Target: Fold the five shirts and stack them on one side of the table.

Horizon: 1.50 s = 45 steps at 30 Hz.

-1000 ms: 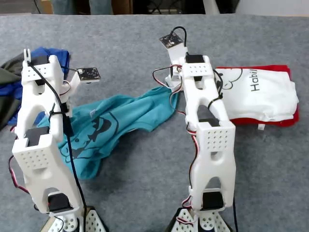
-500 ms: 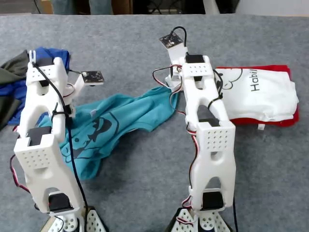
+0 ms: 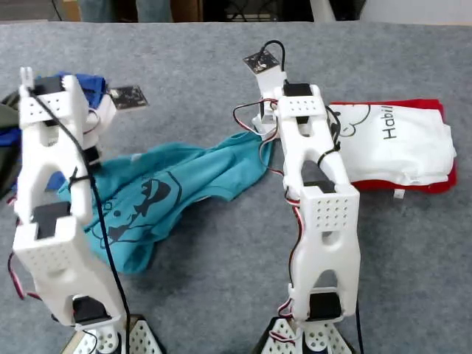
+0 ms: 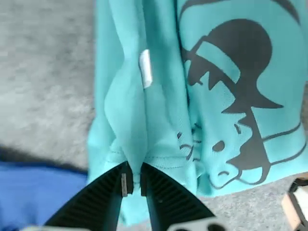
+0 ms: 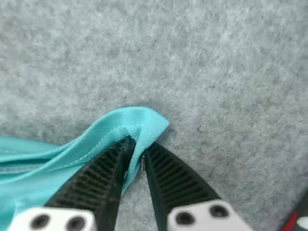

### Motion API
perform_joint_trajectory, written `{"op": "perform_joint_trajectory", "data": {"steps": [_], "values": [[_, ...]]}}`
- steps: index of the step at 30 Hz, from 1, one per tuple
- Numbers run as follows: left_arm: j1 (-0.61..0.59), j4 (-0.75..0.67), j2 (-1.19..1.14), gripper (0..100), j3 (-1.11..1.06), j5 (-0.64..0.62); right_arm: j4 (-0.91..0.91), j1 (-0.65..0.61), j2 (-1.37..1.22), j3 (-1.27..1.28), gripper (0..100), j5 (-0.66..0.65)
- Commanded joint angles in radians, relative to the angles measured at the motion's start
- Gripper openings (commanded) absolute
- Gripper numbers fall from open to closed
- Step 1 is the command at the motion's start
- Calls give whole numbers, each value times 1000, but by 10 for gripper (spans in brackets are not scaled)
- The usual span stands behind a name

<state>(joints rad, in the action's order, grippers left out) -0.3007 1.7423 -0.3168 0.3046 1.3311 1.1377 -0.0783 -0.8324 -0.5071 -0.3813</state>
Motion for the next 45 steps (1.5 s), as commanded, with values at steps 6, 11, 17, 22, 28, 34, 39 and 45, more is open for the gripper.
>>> {"op": "perform_joint_trajectory", "data": {"steps": [6, 11, 17, 22, 28, 34, 39, 45], "values": [[-15, 18, 345, 28, 64, -21, 34, 14, 71, -104, 15, 18], [-62, 15, 517, 28, 73, -23, 153, 15, 200, -328, 15, 18], [-186, -11, 655, 28, 199, -104, 308, 34, 371, -757, 14, 169], [-295, -130, 727, 28, 289, -325, 287, 3, 458, -1089, 13, 221], [-364, -141, 844, 29, 344, -480, 176, -44, 642, -1129, 13, 218], [-357, -91, 1026, 29, 325, -482, 66, -60, 892, -1024, 13, 216], [-354, 12, 1189, 29, 320, -479, 58, -60, 1112, -871, 13, 164], [-351, 14, 1347, 29, 105, -477, -51, -60, 1236, -621, 13, 37]]}}
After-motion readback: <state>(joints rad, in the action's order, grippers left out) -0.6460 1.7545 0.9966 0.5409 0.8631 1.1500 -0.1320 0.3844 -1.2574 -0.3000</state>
